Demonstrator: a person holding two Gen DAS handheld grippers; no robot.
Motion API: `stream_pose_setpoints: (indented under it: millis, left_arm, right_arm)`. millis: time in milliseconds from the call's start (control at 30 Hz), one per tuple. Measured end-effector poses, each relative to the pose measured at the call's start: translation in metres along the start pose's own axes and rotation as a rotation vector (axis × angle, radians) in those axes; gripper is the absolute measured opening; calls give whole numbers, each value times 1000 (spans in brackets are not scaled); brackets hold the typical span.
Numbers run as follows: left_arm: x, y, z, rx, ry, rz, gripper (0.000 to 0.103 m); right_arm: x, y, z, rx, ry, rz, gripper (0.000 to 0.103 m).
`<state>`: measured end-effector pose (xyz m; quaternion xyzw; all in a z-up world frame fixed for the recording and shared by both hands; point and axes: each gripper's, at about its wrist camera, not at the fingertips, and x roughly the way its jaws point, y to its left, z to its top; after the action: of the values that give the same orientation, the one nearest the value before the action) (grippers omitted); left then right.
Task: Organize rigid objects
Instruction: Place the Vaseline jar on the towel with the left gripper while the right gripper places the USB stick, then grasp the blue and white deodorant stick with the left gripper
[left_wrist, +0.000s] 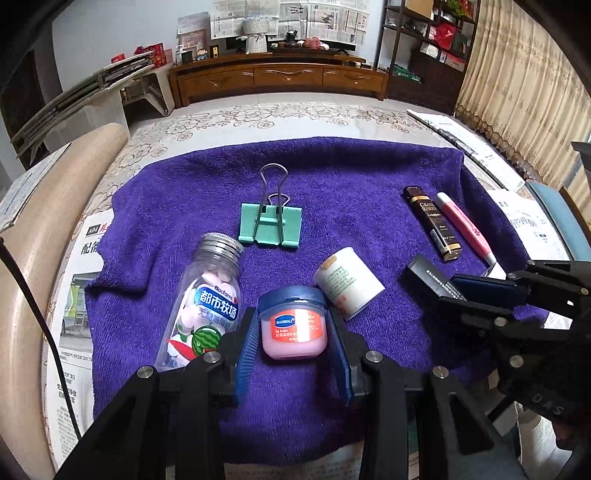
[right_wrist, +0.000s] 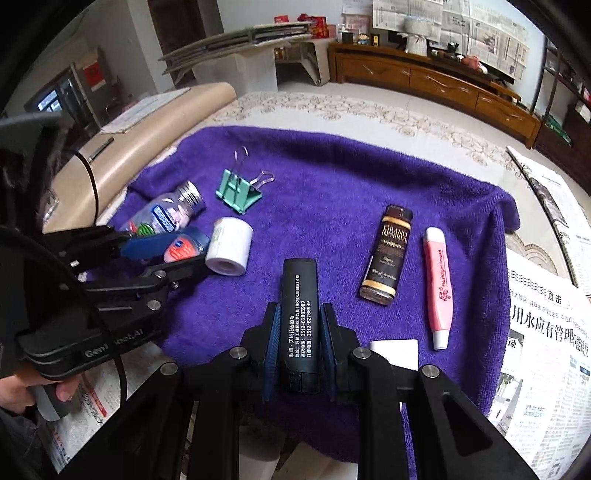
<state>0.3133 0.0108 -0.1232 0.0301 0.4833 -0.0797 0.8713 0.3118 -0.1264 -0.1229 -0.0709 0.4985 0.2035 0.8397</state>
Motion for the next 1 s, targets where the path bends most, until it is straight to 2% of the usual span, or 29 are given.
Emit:
stream_pose_setpoints:
  millis: [233, 333, 600, 667, 733, 800, 833, 933, 1000]
  left_arm:
    - [-1, -2, -4, 32, -1, 2, 38]
    - [-2, -2, -7, 37, -9, -25, 46]
    - [-18, 2, -14, -1, -44, -87, 46]
    - [-26, 2, -17, -5, -58, -91, 57]
    - [-35, 1, -21, -13, -69, -99, 65]
    - [-42, 0, -25, -22, -77, -103, 67]
    - [-47, -1, -28, -25, -79, -107, 70]
    - [-59, -7, -38, -33, -90, -110, 85]
    - [-68, -14, -46, -33, -95, -106, 93]
  right_arm:
    - [5, -2, -5, -15, 8, -6, 22]
    - [6, 0, -5, -37, 7, -10, 22]
    - [-6, -6, -7, 1, -36, 27, 22]
    - [-18, -7, -8, 17, -62, 44, 24]
    - [-33, -8, -11, 36, -89, 43, 37]
    - [-48, -9, -16, 53, -121, 42, 56]
    - [-56, -9, -20, 58, -134, 40, 59]
    - [-78, -12, -33, 93, -157, 17, 79]
    - [-89, -16, -44, 127, -164, 6, 97]
